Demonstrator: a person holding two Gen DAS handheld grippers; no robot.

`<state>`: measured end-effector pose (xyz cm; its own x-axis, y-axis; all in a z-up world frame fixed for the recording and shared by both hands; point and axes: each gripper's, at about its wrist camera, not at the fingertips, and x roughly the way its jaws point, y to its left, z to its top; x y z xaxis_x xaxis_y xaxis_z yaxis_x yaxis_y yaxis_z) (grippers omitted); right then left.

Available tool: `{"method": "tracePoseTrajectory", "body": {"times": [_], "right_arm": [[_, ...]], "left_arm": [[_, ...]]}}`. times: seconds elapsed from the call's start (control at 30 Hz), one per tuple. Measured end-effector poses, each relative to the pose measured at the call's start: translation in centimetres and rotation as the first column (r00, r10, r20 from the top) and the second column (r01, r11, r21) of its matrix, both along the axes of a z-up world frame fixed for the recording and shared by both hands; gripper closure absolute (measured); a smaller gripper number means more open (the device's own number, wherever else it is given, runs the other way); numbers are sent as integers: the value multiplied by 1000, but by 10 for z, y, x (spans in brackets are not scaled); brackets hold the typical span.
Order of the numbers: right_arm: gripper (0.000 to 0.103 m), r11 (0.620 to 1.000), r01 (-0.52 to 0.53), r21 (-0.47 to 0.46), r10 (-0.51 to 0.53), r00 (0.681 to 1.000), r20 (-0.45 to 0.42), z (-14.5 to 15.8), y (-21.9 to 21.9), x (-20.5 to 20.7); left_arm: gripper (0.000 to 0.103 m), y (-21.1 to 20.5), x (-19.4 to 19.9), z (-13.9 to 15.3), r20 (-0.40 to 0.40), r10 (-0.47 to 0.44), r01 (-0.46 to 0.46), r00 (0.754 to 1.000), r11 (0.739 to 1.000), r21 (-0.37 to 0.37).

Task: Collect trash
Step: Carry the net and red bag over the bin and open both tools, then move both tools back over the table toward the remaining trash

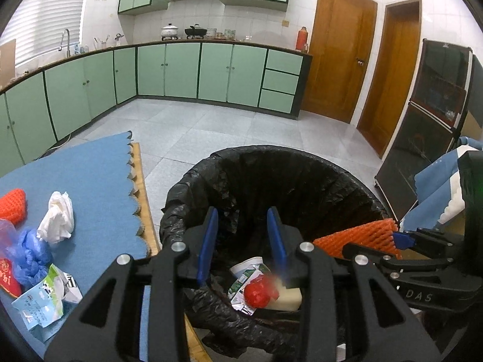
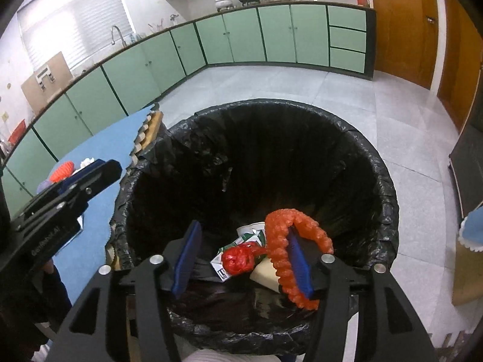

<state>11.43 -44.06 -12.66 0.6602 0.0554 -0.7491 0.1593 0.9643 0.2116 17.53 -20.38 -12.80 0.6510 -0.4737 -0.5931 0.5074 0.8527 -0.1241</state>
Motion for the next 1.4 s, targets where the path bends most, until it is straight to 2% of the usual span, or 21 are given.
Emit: {"method": "tracePoseTrajectory", "body": {"times": [0.2, 0.23, 0.3, 0.43, 0.5, 0.6, 0.67, 0.7, 1.1, 1.4], "right_arm": [[47, 1000, -17, 21, 17, 1000, 2, 9, 2, -4], [46, 1000, -22, 2, 23, 999, -24, 9, 4, -3], [46, 994, -47, -99, 37, 994, -100, 6, 12, 2], [45, 995, -90, -33, 86, 991, -107, 1, 15, 0], [45, 995, -93, -45, 88, 990, -112, 1, 18, -2], [45, 995, -102, -3, 101, 989, -104, 2, 20, -5], [45, 995, -100, -23, 97, 989, -111, 4, 23, -7], [45, 994, -103, -44, 98, 989, -108, 6, 24, -8], [45, 992, -119, -45, 117, 992, -45, 27, 45, -2], [45, 982, -188, -23, 189, 982, 32, 39, 102, 20]], "left_arm": [[69, 8, -2, -2, -9, 16, -16, 1000, 1000, 10], [69, 10, -3, -2, -11, 20, -20, 1000, 1000, 10], [69, 13, -4, -2, -14, 27, -27, 1000, 1000, 12], [69, 20, -5, -2, -14, 38, -37, 999, 999, 15], [69, 25, -5, -2, -18, 47, -47, 999, 999, 15], [69, 31, -6, -1, -22, 58, -57, 998, 998, 11], [69, 35, -7, 0, -20, 65, -64, 998, 998, 7], [69, 37, -7, 0, -20, 67, -67, 998, 998, 5], [68, 73, -16, 10, 4, 117, -117, 993, 993, 5], [68, 148, -24, 18, 40, 228, -229, 973, 973, 40]]}}
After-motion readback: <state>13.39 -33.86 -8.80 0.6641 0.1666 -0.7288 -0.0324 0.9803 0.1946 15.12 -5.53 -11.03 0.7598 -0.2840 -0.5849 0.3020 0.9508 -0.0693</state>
